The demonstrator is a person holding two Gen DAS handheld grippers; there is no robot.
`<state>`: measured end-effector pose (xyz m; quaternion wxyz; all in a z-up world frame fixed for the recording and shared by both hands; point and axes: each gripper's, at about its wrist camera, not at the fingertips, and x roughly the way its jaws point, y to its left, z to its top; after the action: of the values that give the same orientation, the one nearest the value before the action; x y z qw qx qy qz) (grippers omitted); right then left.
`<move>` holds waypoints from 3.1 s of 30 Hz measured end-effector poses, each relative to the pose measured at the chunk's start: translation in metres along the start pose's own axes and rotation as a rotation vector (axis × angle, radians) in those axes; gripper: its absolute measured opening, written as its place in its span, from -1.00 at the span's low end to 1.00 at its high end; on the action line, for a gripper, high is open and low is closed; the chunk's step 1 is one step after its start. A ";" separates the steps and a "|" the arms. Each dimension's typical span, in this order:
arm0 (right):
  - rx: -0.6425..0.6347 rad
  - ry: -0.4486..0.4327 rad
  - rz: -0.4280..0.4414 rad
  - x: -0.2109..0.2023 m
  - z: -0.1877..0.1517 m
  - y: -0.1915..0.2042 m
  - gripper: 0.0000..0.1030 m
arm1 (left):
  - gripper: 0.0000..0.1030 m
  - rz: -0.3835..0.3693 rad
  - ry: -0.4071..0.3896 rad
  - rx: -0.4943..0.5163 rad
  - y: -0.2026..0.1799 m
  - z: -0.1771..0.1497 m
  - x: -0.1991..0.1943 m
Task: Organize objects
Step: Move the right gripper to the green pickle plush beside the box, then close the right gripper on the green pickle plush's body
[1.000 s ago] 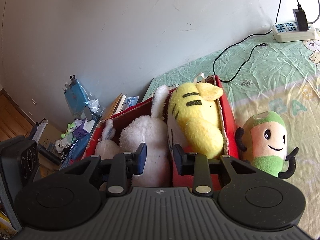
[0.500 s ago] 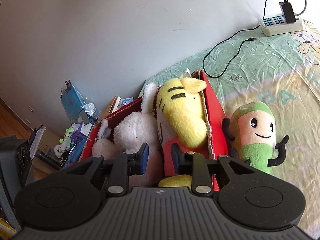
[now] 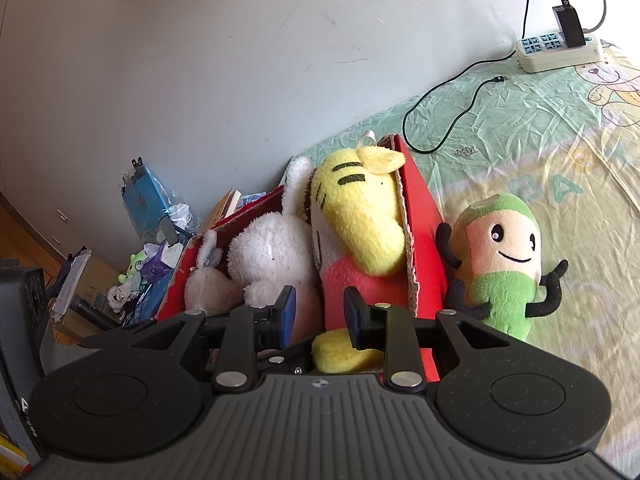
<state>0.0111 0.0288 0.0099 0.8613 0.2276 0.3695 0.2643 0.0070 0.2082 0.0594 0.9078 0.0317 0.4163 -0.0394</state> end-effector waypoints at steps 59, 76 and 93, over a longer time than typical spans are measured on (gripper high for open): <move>0.209 0.044 -0.035 -0.072 -0.013 -0.143 -0.32 | 0.86 -0.137 0.041 0.169 -0.171 -0.040 0.013; 0.295 0.161 0.081 0.006 0.006 -0.175 -0.11 | 0.85 -0.065 0.105 0.023 -0.144 -0.044 0.033; 0.251 0.104 0.163 -0.023 0.009 -0.180 -0.81 | 0.85 -0.108 0.082 0.055 -0.167 -0.039 0.021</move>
<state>0.0560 -0.1231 -0.0785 0.7814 0.3489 0.4240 0.2964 -0.0252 0.0447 0.0138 0.8853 0.0358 0.4532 -0.0983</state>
